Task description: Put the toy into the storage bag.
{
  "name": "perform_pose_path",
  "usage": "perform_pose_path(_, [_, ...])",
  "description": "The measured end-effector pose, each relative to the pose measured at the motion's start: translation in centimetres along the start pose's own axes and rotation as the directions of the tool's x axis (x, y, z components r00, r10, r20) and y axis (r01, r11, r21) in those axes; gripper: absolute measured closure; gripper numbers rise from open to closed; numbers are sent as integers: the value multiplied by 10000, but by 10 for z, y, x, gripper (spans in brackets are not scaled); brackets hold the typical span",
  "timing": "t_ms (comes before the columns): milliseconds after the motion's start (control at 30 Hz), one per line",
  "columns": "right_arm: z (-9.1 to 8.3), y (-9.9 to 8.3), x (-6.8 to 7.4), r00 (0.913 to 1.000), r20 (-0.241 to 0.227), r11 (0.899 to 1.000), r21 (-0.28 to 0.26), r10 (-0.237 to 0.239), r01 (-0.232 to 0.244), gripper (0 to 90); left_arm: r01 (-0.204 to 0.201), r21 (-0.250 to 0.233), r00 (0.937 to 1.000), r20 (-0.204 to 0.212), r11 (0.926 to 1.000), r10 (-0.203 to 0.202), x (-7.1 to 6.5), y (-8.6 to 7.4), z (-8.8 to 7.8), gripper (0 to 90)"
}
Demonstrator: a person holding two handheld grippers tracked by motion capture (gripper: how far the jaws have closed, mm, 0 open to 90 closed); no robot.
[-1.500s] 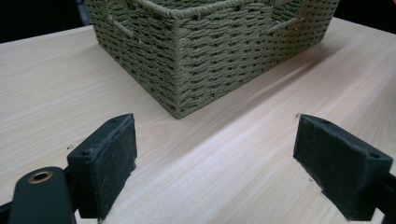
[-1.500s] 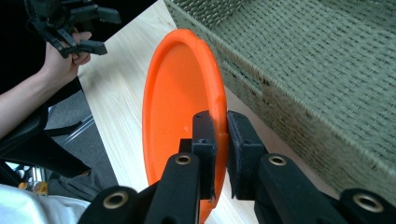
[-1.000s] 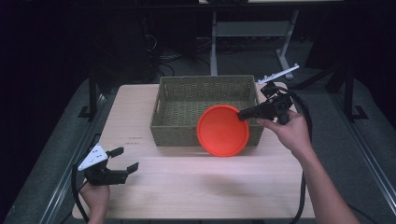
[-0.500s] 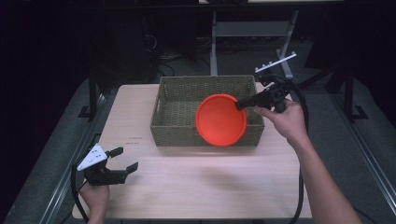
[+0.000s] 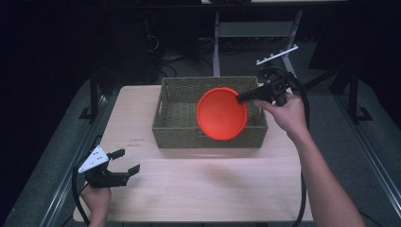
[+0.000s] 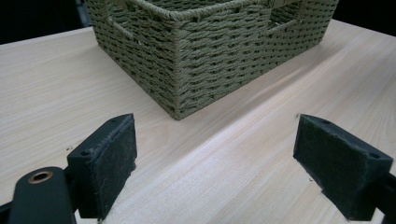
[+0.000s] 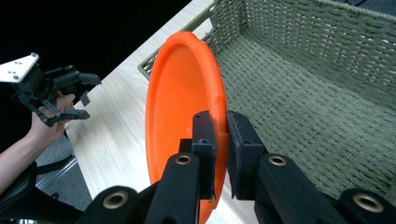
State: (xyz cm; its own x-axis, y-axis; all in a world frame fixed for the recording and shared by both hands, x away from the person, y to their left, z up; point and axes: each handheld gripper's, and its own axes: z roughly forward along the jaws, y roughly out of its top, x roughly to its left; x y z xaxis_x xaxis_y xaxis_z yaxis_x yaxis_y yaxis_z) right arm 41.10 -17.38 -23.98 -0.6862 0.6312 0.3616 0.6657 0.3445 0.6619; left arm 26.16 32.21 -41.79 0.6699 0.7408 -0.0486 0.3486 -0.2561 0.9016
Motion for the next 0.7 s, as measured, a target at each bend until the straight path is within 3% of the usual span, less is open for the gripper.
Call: perform_pose_path(700, [10, 27, -17, 9987, 99, 9987, -148, 498, -496, 822, 61, -75, 10000, -43, 10000, -61, 1, 0, -1, 126])
